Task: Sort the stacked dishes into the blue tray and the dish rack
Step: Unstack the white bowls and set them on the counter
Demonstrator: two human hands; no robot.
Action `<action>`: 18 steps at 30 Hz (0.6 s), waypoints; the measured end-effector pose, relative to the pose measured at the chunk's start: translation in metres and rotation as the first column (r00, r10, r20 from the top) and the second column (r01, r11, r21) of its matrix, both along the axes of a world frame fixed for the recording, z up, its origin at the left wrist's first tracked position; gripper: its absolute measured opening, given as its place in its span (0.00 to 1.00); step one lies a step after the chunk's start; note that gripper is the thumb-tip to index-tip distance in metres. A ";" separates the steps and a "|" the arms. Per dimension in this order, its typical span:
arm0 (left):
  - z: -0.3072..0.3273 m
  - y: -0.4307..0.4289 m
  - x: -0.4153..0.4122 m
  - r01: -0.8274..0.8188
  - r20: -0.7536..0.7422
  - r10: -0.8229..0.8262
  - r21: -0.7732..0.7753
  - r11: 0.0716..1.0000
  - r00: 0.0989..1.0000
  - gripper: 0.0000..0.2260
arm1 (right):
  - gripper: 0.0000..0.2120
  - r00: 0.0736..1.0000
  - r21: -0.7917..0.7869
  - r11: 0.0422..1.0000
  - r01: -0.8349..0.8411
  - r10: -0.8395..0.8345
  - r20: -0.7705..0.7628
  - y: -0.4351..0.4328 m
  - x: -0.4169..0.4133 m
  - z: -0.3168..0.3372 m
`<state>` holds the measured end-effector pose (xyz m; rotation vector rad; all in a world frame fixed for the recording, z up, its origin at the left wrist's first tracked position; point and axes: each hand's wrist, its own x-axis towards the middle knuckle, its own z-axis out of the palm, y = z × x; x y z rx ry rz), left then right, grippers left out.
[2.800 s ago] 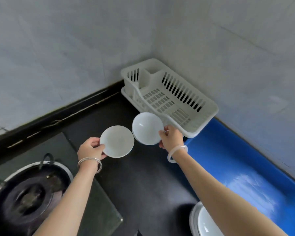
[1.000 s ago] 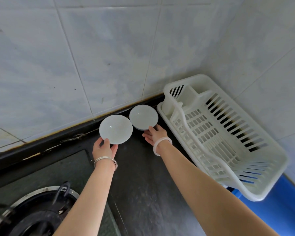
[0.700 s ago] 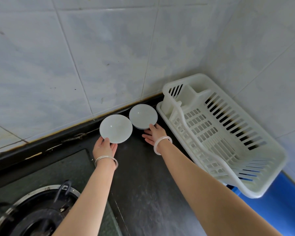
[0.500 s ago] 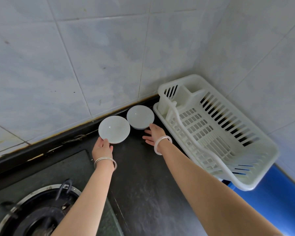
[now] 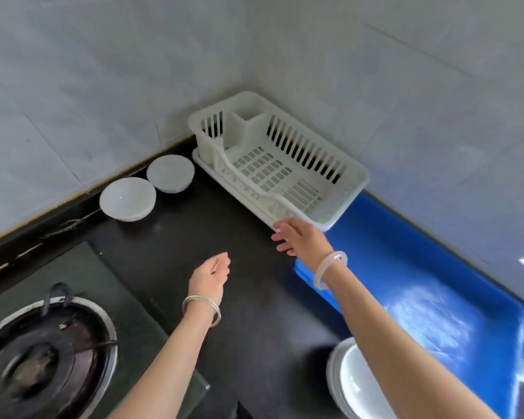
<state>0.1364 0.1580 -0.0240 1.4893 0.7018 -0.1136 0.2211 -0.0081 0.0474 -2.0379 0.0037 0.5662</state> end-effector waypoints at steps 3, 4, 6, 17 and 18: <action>0.007 -0.067 -0.025 0.288 -0.018 -0.288 0.130 0.949 0.957 0.13 | 0.08 0.994 -0.212 0.973 0.095 -0.081 0.075 -0.072 -0.046 -0.007; 0.008 -0.088 -0.033 0.371 -0.027 -0.372 0.183 0.911 0.928 0.13 | 0.08 0.990 -0.302 0.945 0.127 -0.103 0.092 -0.094 -0.063 -0.011; 0.010 -0.126 -0.049 0.503 -0.043 -0.514 0.290 0.814 0.857 0.14 | 0.09 0.986 -0.481 0.862 0.158 -0.115 0.118 -0.135 -0.097 -0.018; -0.006 -0.192 -0.093 0.600 -0.107 -0.672 0.566 0.565 0.733 0.14 | 0.12 0.997 -0.737 0.673 0.071 -0.070 0.033 -0.202 -0.188 -0.050; -0.007 -0.192 -0.094 0.600 -0.102 -0.674 0.564 0.567 0.732 0.15 | 0.12 0.997 -0.749 0.658 0.073 -0.068 0.037 -0.200 -0.189 -0.050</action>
